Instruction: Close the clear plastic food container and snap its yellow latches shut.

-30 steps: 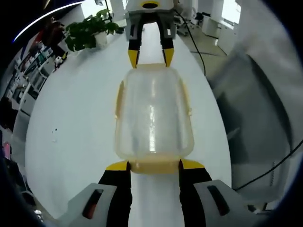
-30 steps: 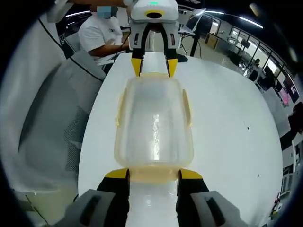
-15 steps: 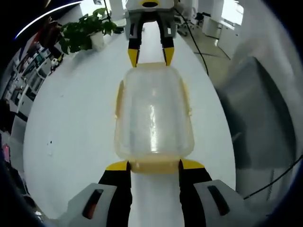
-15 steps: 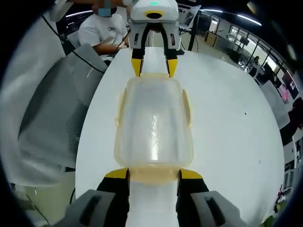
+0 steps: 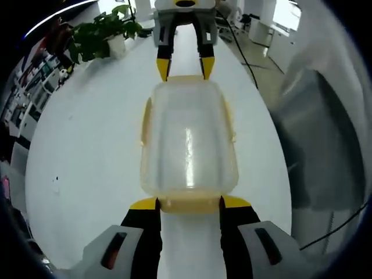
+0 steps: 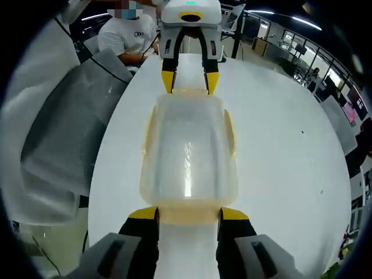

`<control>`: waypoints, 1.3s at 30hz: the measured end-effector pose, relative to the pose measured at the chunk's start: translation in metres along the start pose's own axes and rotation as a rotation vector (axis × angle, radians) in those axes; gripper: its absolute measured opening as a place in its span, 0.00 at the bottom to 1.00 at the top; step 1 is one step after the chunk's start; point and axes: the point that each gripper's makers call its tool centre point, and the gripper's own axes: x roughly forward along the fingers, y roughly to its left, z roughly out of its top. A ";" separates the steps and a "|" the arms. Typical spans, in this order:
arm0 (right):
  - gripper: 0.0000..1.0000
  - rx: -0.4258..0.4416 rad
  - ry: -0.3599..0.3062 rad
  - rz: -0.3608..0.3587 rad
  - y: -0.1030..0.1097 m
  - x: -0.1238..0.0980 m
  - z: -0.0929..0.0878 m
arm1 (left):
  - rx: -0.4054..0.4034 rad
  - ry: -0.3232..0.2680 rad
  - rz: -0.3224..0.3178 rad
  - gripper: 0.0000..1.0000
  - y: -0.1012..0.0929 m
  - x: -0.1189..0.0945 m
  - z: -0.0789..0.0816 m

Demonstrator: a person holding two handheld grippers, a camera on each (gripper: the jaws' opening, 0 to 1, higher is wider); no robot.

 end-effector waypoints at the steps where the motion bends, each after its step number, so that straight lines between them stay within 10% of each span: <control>1: 0.36 -0.002 -0.003 0.002 0.000 0.001 0.000 | -0.001 0.002 -0.001 0.36 0.000 0.001 -0.001; 31: 0.43 0.006 0.030 -0.010 0.001 0.000 -0.003 | -0.032 0.004 0.019 0.47 -0.002 0.002 -0.006; 39: 0.42 0.184 -0.065 -0.025 0.002 -0.011 0.010 | -0.154 -0.051 0.037 0.47 0.002 -0.005 -0.002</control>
